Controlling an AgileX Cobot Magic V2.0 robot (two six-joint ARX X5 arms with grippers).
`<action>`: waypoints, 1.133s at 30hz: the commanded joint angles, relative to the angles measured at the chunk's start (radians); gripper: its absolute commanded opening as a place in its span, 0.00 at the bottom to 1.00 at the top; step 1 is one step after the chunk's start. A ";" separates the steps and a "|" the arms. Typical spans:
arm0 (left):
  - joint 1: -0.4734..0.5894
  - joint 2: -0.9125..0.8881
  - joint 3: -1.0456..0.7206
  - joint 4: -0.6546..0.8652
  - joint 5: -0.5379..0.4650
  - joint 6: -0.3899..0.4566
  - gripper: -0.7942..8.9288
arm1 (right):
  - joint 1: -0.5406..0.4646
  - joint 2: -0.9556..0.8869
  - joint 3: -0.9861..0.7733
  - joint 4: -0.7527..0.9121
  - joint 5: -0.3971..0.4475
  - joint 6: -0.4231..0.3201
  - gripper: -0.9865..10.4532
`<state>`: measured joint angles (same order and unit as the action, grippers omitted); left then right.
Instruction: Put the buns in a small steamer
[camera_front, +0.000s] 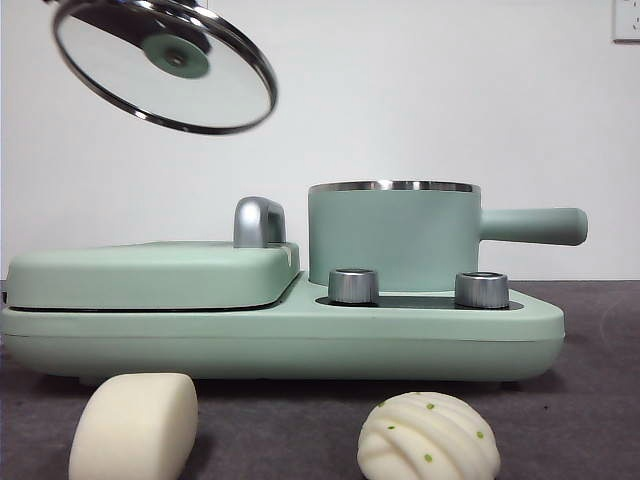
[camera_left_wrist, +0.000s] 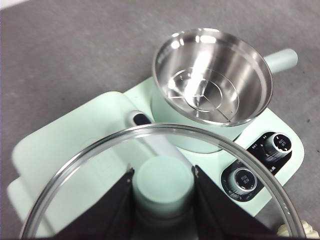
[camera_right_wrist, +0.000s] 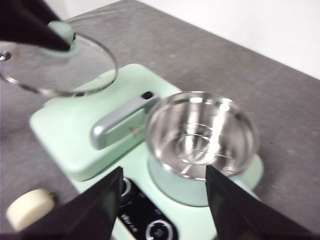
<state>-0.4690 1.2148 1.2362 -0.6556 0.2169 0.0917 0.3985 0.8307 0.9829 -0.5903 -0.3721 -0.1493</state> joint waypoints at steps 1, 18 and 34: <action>0.011 -0.056 -0.020 0.023 -0.005 -0.026 0.09 | 0.048 0.027 0.019 0.002 -0.005 0.003 0.32; 0.071 -0.257 -0.125 0.051 -0.109 -0.079 0.09 | 0.499 0.409 0.019 0.041 0.017 -0.142 0.39; 0.084 -0.256 -0.125 0.050 -0.144 -0.078 0.09 | 0.688 0.760 0.019 0.295 0.103 -0.191 0.43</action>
<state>-0.3832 0.9562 1.0927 -0.6388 0.0753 0.0212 1.0706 1.5654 0.9833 -0.3038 -0.2806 -0.3256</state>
